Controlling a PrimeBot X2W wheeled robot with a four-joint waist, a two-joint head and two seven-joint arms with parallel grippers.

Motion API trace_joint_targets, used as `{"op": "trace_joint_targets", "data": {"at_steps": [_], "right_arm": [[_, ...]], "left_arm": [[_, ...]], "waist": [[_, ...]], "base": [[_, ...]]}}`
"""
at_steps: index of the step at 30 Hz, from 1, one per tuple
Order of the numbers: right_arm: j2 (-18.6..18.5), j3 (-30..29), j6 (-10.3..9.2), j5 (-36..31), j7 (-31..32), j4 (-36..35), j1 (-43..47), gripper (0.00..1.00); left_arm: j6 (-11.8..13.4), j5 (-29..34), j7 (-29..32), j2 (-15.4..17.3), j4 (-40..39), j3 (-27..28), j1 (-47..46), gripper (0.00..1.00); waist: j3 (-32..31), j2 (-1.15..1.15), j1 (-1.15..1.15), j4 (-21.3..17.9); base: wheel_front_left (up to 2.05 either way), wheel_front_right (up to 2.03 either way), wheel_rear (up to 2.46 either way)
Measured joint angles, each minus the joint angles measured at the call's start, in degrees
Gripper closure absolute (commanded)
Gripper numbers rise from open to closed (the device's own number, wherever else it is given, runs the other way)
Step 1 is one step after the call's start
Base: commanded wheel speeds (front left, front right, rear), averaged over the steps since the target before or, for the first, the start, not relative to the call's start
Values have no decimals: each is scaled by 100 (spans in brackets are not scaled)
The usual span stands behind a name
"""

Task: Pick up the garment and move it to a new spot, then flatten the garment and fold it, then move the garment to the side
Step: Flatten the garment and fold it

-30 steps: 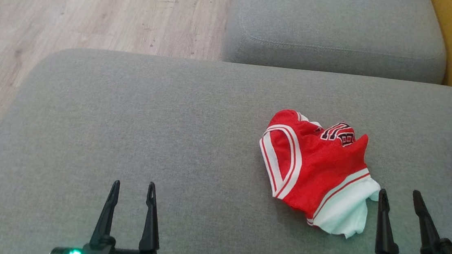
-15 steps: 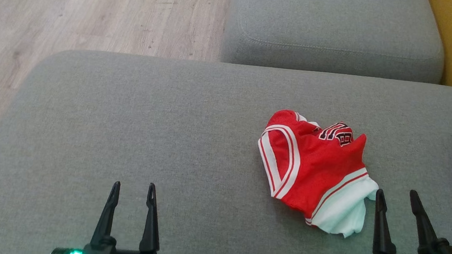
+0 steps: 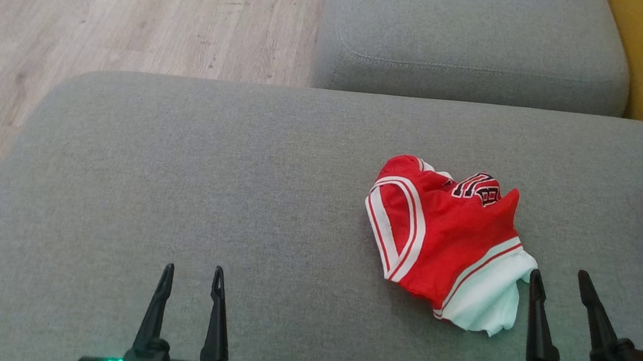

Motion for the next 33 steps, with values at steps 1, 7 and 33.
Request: {"op": "trace_joint_targets", "data": {"at_steps": [1,7,33], "right_arm": [[0,14,-1,0,0,-1,0,0],[0,108,-1,-9,0,-1,-2,0],[-71,113,-1,-120,0,-197,-569,0]], "left_arm": [[-8,0,0,0,32,-3,0,0],[-221,-167,0,5,379,-149,-11,0],[-1464,-5108,595,-3,2424,-2649,-2668,0]], "waist": [[10,0,0,-5],[72,0,0,-104],[1227,0,1,-1864]], "base": [[0,0,0],[0,0,0],[0,0,0]]}}
